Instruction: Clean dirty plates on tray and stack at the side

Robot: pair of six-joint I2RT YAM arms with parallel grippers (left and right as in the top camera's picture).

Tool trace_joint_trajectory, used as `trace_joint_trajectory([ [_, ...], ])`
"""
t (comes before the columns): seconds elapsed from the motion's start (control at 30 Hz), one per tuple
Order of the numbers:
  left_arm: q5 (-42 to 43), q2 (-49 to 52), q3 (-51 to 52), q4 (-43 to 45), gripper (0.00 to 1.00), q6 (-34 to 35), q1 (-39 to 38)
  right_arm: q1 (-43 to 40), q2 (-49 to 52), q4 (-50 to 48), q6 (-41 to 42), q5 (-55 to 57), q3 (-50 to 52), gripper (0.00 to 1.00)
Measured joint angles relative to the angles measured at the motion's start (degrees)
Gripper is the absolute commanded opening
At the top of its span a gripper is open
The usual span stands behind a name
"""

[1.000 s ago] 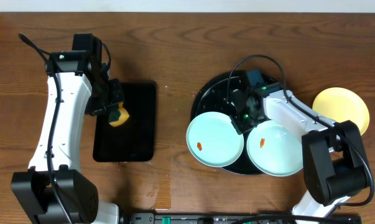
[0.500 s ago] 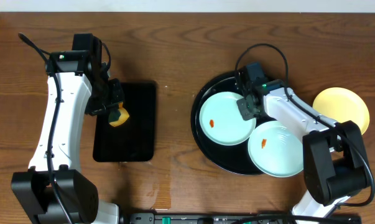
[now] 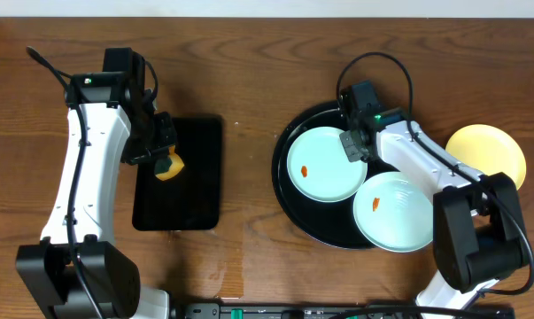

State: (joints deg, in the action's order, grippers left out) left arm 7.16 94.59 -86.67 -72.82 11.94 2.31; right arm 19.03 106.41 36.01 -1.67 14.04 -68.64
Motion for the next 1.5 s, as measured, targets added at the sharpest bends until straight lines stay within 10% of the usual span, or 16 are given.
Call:
trace_joint_trajectory([
  [0.77, 0.07, -0.66, 35.47, 45.27, 0.09, -0.2, -0.17, -13.55, -14.01, 3.91, 1.03, -31.01, -1.18, 0.32],
  [1.07, 0.68, 0.96, 38.21, 50.58, 0.43, 0.31, -1.57, -13.55, -14.32, 6.86, 1.05, -31.3, -1.18, 0.32],
  [1.27, 1.01, 1.44, 37.59, 49.57, 0.08, 1.53, -1.4, -13.55, -14.32, 7.06, 1.05, -31.41, -1.18, 0.32],
  [1.5, 6.91, 3.8, 31.1, 35.74, 0.07, 1.55, -1.31, -13.55, -14.32, 7.26, 1.05, -31.47, -1.18, 0.33],
])
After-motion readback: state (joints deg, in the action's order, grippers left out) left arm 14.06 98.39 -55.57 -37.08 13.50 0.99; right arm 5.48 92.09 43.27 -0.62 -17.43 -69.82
